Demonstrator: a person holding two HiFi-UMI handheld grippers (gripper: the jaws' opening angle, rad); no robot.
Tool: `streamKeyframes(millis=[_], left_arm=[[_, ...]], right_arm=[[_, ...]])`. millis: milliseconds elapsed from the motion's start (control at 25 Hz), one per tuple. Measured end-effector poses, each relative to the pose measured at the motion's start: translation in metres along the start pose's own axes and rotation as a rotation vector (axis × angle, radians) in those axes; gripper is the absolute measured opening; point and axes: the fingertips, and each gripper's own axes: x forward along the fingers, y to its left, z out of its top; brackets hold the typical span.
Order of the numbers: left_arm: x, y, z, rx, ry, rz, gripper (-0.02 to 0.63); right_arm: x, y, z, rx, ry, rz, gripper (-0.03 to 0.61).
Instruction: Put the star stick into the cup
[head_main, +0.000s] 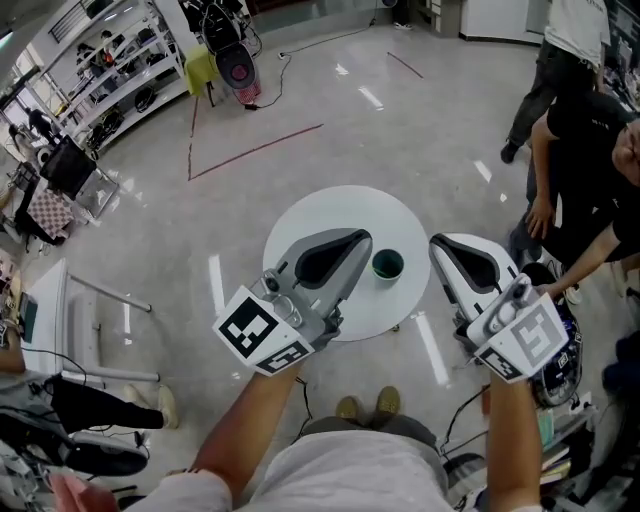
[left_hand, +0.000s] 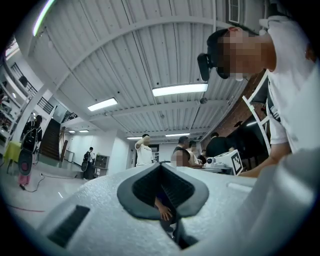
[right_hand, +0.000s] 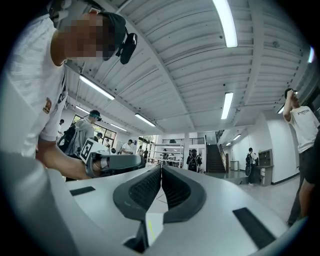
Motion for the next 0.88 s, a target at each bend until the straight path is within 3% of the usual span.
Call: streamKeyframes(millis=[880], left_arm=[[-0.005,-0.011,0.01,0.02,-0.012,-0.03,0.014]], right_arm=[[0.002,0.022,0.008,-0.021,0.004,0.005,0.011]])
